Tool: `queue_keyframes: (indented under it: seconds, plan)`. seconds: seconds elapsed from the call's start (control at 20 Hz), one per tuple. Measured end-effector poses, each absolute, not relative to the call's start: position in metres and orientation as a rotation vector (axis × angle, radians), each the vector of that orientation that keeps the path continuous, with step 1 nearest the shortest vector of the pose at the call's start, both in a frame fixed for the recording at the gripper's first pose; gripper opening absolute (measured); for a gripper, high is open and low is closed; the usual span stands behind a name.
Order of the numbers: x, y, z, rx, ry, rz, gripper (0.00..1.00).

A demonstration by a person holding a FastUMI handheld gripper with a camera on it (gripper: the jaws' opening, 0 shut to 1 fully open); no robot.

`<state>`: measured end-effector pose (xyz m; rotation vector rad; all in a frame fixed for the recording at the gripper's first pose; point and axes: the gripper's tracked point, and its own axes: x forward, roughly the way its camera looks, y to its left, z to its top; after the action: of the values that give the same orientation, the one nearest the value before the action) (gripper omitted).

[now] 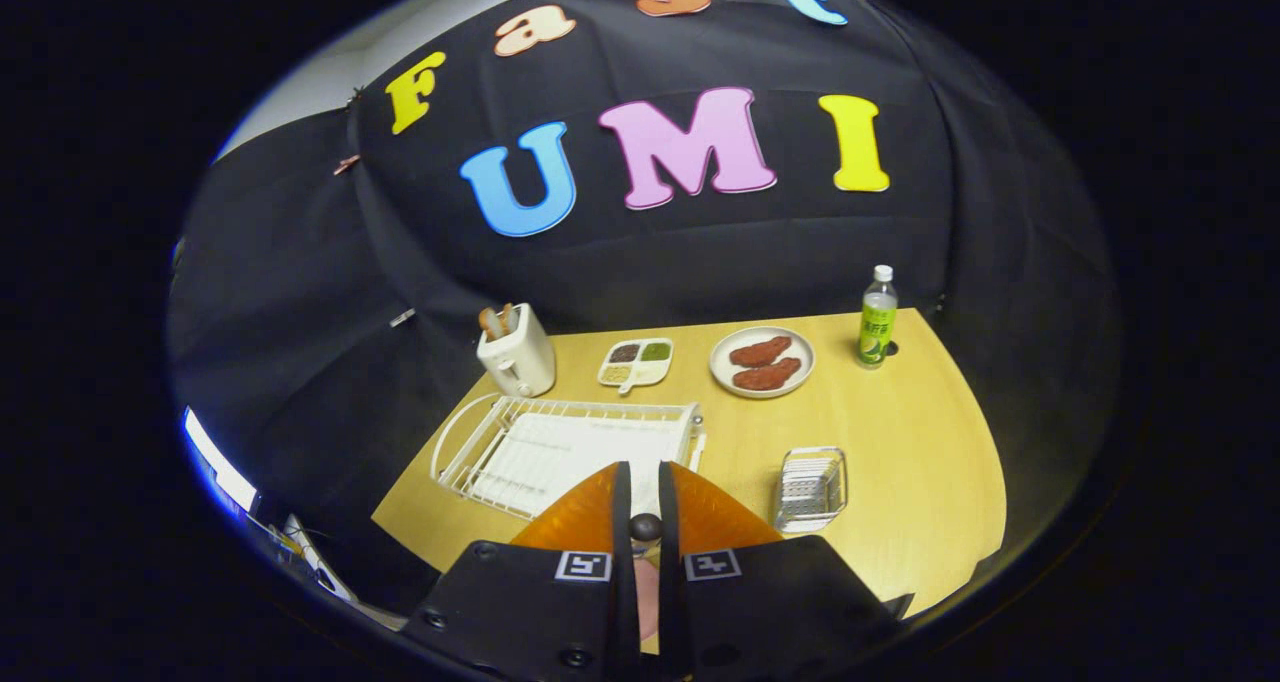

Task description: Take the plate from the dish rack, then take the spoon from the basket and place it into the plate.

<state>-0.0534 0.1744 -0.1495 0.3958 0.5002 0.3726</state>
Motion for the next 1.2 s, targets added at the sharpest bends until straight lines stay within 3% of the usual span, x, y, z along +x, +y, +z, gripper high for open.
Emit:
queue_keyframes:
  seconds: [0.65, 1.2]
  plan:
    - [-0.082, 0.293, -0.226, 0.351, 0.616, 0.543, 0.12]
    - [-0.094, 0.292, -0.272, 0.214, 0.627, 0.58, 0.14]
